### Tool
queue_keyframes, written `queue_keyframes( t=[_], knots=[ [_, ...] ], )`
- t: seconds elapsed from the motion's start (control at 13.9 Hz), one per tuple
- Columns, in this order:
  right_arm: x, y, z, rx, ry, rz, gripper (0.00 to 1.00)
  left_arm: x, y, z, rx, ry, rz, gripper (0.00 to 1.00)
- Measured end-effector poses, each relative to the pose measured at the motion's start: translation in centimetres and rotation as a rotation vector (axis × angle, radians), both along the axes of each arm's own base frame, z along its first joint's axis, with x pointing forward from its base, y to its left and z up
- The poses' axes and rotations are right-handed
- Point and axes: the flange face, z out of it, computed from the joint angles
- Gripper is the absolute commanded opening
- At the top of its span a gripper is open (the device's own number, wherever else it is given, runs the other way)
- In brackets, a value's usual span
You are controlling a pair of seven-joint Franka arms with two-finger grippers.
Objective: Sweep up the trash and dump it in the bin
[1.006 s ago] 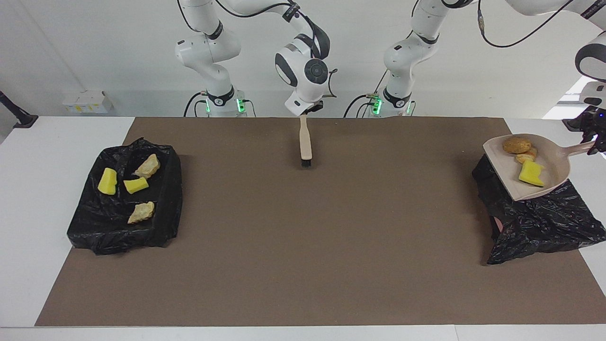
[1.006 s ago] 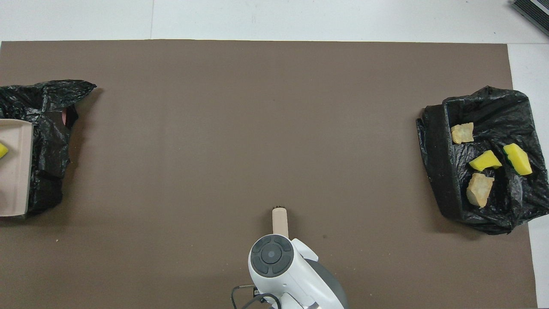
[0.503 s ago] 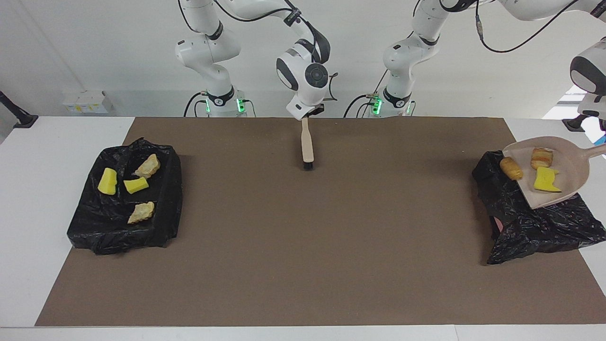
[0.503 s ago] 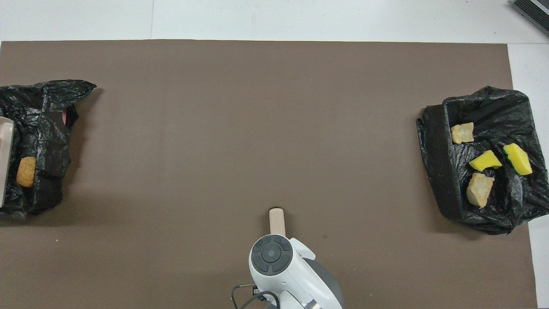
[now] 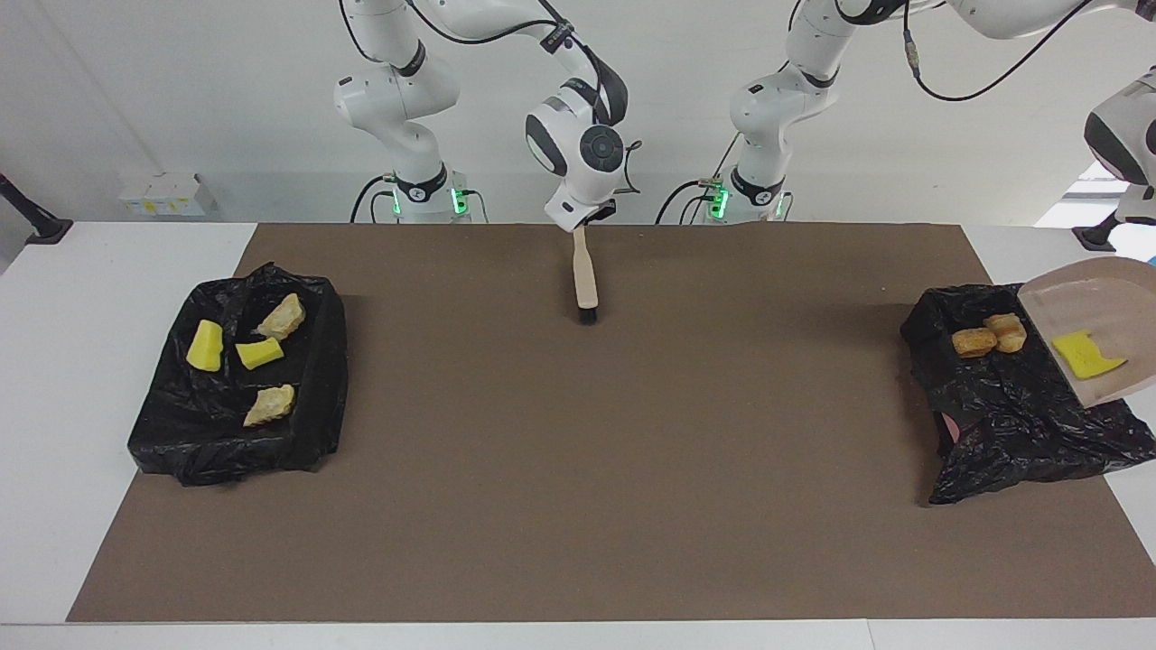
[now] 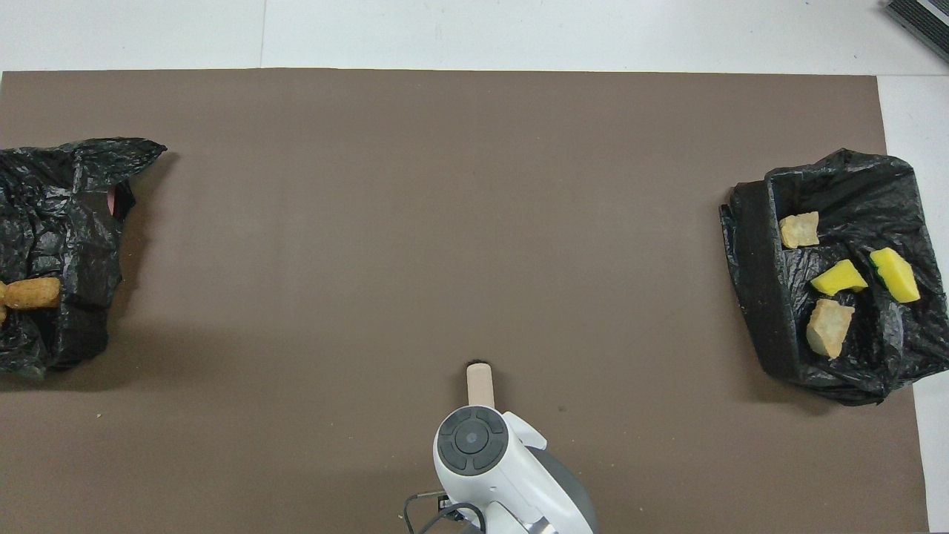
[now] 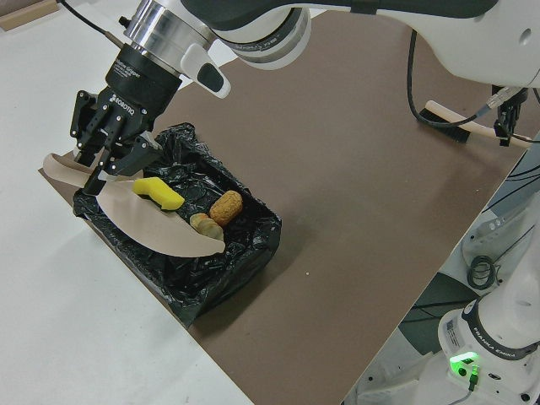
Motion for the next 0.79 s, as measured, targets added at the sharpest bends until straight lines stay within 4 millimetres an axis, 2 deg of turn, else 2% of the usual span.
queue_keyframes(
  t=[0.14,0.29,0.5,0.65,0.79],
  knots=[
    [0.8,0.0,0.5,0.013,-0.013,-0.013,0.89,0.8,-1.9,1.1,0.074,-0.001,-0.041,0.0],
    [2.7,-0.6,1.5,0.031,-0.032,-0.05,1.0,1.3,-3.6,2.1,0.141,0.009,-0.084,0.0],
    [7.9,-4.3,3.5,0.056,-0.078,-0.163,1.0,2.3,-6.8,2.8,0.213,0.027,-0.146,0.0],
    [11.2,-8.0,4.7,0.068,-0.114,-0.215,1.0,2.6,-8.3,2.9,0.218,0.032,-0.155,0.0],
    [13.8,-11.8,5.4,0.106,-0.135,-0.19,1.0,2.6,-9.2,2.9,0.215,0.043,-0.144,0.0]
  ],
)
